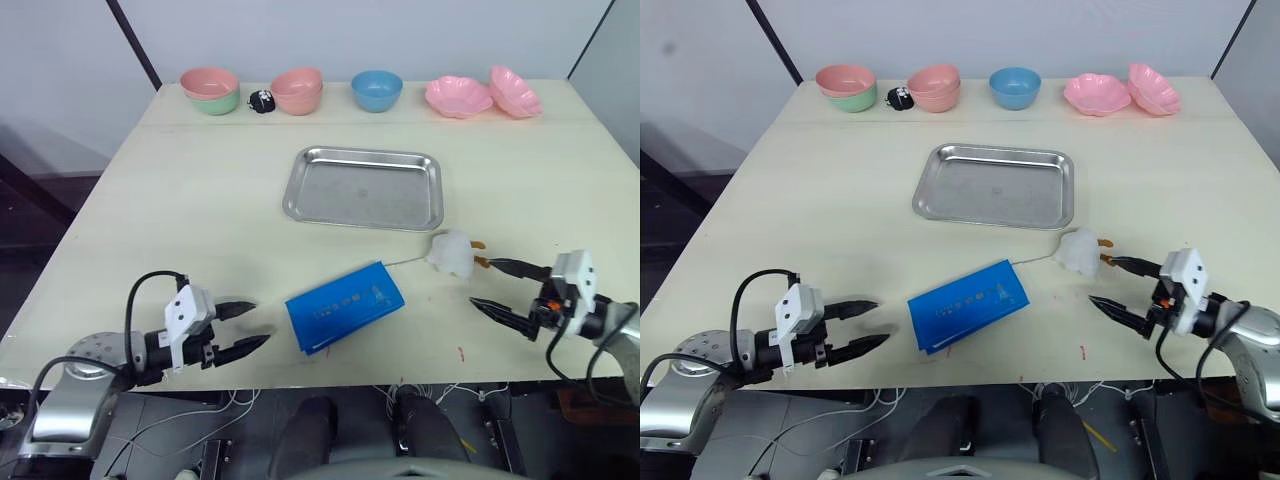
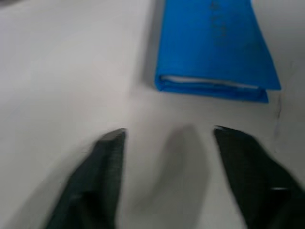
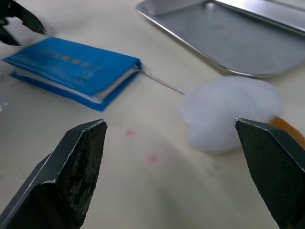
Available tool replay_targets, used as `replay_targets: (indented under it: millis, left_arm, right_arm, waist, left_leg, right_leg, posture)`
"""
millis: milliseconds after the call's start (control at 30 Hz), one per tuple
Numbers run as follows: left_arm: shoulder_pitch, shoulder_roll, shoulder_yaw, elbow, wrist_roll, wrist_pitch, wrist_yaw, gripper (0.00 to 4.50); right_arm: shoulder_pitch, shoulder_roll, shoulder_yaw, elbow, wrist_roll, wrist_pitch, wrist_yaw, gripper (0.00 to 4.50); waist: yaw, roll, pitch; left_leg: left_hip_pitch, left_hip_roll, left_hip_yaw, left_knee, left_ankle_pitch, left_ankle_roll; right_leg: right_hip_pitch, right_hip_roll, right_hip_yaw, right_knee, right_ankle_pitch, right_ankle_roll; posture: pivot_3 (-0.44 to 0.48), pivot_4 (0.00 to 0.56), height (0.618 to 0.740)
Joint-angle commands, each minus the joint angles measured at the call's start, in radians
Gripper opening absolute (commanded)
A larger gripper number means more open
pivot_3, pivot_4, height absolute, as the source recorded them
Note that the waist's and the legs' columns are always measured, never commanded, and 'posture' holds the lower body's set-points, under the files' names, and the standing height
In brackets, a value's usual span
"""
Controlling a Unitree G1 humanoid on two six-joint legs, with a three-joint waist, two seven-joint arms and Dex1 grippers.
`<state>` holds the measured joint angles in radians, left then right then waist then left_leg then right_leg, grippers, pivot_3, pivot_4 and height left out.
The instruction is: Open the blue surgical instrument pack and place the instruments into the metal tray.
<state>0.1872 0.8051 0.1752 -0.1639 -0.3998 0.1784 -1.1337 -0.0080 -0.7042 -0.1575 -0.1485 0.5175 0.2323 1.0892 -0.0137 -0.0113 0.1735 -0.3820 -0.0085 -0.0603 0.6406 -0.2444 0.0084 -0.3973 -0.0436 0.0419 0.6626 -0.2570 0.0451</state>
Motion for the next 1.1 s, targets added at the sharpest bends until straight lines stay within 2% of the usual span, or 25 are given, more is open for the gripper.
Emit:
replay_targets:
  millis: [33, 67, 100, 167, 200, 233, 267, 333, 767, 1100]
  left_arm:
    - [-0.024, 0.018, -0.035, -0.006, 0.01, -0.01, -0.036, 1.16]
    - [-0.033, 0.02, -0.048, 0.0, 0.005, -0.004, -0.052, 0.91]
    - [-0.045, 0.02, -0.06, 0.005, 0.0, 0.007, -0.061, 0.5]
    - [-0.068, 0.018, -0.083, 0.018, -0.002, 0.014, -0.079, 0.0]
    - [-0.083, 0.014, -0.098, 0.024, 0.0, 0.017, -0.086, 0.0]
    - [-0.095, 0.007, -0.109, 0.031, 0.003, 0.01, -0.091, 0.0]
    - [-0.104, 0.003, -0.121, 0.036, 0.01, 0.001, -0.095, 0.0]
    - [-0.115, -0.001, -0.137, 0.044, 0.012, -0.004, -0.102, 0.0]
    - [-0.188, -0.043, -0.208, 0.129, 0.042, -0.037, -0.129, 0.0]
    - [-0.247, -0.103, -0.213, 0.166, 0.041, -0.021, -0.118, 0.0]
  right_arm:
    - [-0.065, 0.009, 0.059, -0.026, -0.014, 0.021, 0.001, 3.57]
    - [-0.086, 0.019, 0.079, -0.013, -0.03, 0.019, -0.008, 3.34]
    - [-0.105, 0.028, 0.098, 0.004, -0.048, 0.011, -0.013, 2.87]
    - [-0.138, 0.038, 0.134, 0.04, -0.095, -0.011, -0.022, 2.17]
    - [-0.157, 0.042, 0.163, 0.063, -0.13, -0.023, -0.026, 1.8]
    - [-0.175, 0.05, 0.188, 0.084, -0.161, -0.032, -0.034, 0.87]
    - [-0.19, 0.06, 0.208, 0.098, -0.18, -0.034, -0.04, 0.87]
    - [-0.21, 0.08, 0.232, 0.113, -0.199, -0.033, -0.052, 0.02]
    - [-0.255, 0.215, 0.363, 0.066, -0.282, 0.016, -0.144, 0.02]
    - [-0.241, 0.205, 0.361, 0.004, -0.249, 0.067, -0.112, 0.02]
  waist:
    - [0.0, 0.0, 0.0]
    - [0.0, 0.0, 0.0]
    - [-0.001, 0.0, 0.0]
    - [-0.001, 0.0, 0.0]
    - [-0.001, 0.0, 0.0]
    - [-0.001, 0.0, 0.0]
    - [0.0, -0.001, 0.0]
    - [-0.001, -0.001, 0.0]
    - [-0.002, -0.001, 0.0]
    - [0.002, 0.0, 0.0]
  left_leg:
    - [0.0, 0.0, 0.0, 0.0, 0.0, 0.0]
    - [0.0, 0.0, 0.0, 0.0, 0.0, 0.0]
    - [0.0, 0.0, 0.0, 0.0, 0.0, 0.0]
    - [0.0, 0.0, 0.0, 0.0, 0.0, 0.0]
    - [0.0, 0.0, 0.0, 0.0, 0.0, 0.0]
    - [0.0, 0.0, 0.0, 0.0, 0.0, 0.0]
    - [0.0, 0.0, 0.0, 0.001, 0.0, 0.0]
    - [-0.001, 0.0, -0.001, 0.001, 0.0, 0.0]
    - [-0.001, 0.0, -0.002, 0.003, 0.0, 0.0]
    - [-0.002, -0.001, -0.002, 0.006, 0.0, 0.0]
  right_leg:
    - [0.0, 0.0, 0.0, 0.0, 0.0, 0.0]
    - [0.0, 0.0, 0.0, 0.0, 0.0, 0.0]
    - [0.0, 0.0, 0.0, 0.0, 0.0, 0.0]
    - [0.0, 0.001, 0.0, 0.0, 0.0, 0.0]
    - [0.0, 0.001, -0.001, 0.0, 0.0, 0.0]
    - [0.0, 0.001, -0.001, 0.0, 0.0, 0.0]
    - [0.0, 0.001, -0.001, 0.0, 0.0, 0.0]
    - [0.0, 0.001, -0.001, 0.0, 0.0, 0.0]
    - [0.0, 0.001, -0.001, 0.001, 0.002, 0.0]
    - [0.001, 0.001, -0.002, 0.001, 0.003, 0.001]
  posture:
    - [0.0, 0.15, 0.74]
    - [0.0, 0.15, 0.74]
    - [0.0, 0.15, 0.74]
    - [0.0, 0.15, 0.74]
    - [0.0, 0.15, 0.74]
    - [0.0, 0.15, 0.74]
    - [0.0, 0.15, 0.74]
    - [0.0, 0.15, 0.74]
    - [0.0, 0.15, 0.74]
    - [0.0, 0.15, 0.74]
